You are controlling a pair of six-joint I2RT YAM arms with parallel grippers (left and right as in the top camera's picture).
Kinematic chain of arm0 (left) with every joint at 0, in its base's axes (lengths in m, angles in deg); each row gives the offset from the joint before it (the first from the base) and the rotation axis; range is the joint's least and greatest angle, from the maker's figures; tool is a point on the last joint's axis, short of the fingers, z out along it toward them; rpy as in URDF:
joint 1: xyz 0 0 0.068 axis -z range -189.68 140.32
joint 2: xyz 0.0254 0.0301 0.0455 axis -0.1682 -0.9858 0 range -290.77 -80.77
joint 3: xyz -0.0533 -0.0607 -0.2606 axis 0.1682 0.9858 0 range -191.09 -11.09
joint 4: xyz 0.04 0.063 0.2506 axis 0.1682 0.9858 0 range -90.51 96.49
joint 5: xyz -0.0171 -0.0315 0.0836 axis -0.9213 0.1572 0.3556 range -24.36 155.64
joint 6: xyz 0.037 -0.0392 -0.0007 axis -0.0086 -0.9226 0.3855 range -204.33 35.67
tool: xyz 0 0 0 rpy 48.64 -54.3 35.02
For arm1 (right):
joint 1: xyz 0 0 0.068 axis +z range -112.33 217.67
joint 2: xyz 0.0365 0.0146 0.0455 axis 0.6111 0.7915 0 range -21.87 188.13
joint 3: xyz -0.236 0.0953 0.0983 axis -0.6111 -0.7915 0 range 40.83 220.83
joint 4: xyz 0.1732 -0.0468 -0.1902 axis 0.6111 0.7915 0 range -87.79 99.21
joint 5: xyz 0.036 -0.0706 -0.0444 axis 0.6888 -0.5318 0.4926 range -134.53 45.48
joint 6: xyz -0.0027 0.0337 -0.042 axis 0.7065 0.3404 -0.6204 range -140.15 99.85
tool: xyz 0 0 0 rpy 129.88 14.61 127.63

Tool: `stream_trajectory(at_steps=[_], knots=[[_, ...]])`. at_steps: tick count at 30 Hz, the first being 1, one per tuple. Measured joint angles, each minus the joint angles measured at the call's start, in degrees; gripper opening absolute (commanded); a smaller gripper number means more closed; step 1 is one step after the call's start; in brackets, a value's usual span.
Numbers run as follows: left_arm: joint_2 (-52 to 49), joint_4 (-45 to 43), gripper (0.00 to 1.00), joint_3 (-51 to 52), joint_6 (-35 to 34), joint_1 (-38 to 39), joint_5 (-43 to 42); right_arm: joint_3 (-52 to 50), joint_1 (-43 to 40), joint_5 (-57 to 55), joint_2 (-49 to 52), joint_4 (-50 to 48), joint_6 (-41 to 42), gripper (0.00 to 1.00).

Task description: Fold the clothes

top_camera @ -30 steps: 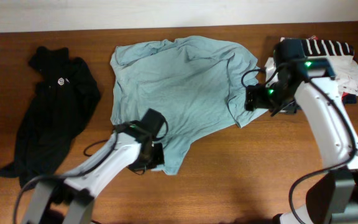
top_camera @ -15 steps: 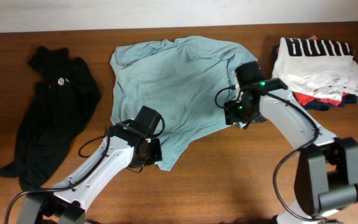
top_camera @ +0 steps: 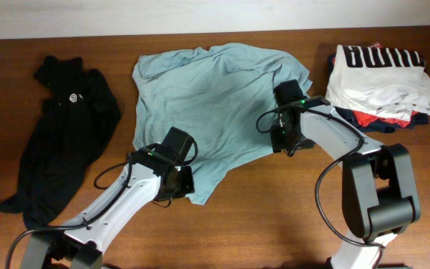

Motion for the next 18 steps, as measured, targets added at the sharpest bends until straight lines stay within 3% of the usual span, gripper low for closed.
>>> stream_trajectory(at_steps=[18], knots=[[0.0, 0.0, 0.01, 0.0, -0.02, 0.0, 0.0, 0.0, 0.0, -1.27, 0.85, -2.6, -0.04, 0.55]])
